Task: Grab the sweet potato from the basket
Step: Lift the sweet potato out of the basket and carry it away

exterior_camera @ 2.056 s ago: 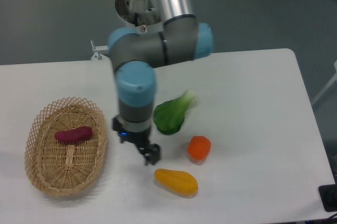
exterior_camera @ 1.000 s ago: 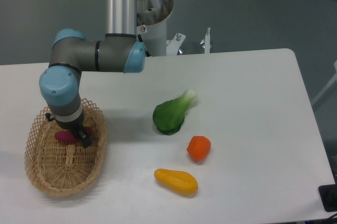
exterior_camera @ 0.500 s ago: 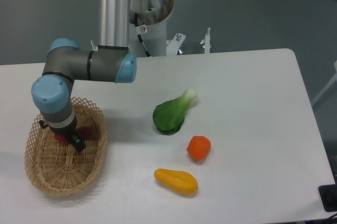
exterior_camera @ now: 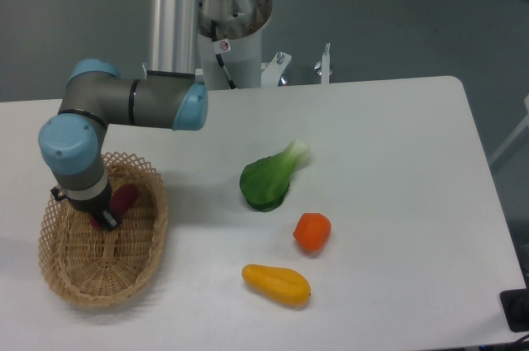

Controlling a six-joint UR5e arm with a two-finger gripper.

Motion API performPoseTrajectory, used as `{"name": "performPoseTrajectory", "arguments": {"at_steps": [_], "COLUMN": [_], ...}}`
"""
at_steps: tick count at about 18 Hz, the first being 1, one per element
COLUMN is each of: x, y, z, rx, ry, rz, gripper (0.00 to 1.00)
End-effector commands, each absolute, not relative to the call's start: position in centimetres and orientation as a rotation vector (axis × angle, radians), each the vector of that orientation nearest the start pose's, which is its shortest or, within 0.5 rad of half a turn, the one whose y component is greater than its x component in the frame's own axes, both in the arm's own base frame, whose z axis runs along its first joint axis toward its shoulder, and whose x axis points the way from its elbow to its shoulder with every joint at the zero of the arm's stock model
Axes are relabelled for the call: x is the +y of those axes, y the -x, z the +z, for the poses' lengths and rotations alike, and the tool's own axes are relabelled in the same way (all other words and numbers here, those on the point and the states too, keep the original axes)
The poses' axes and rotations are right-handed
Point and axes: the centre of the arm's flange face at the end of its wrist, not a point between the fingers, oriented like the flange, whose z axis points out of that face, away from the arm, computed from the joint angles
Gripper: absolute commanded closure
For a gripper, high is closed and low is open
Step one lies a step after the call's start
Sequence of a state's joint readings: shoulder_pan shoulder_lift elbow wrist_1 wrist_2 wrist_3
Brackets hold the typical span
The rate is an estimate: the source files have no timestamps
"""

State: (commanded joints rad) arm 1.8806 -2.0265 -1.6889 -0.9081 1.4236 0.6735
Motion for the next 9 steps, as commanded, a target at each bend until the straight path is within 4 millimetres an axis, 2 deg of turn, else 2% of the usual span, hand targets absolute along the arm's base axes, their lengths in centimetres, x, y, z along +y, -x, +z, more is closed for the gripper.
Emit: {"name": "performPoseTrajectory", "arguments": {"at_steps": [1,2,5,9], "x": [64.0,63.9,63.0,63.6], "y": [5.4,6.8,11.1,17.4], "z": [24.8,25.2,27.9,31.4], "rx": [0.539,0.505,0.405,0.298], "ry": [2.930,2.930,2.903,2.855], "rz": [-0.126,-0.119,-0.083,-0.017], "gripper": [0.87,0.87,0.87,0.87]}}
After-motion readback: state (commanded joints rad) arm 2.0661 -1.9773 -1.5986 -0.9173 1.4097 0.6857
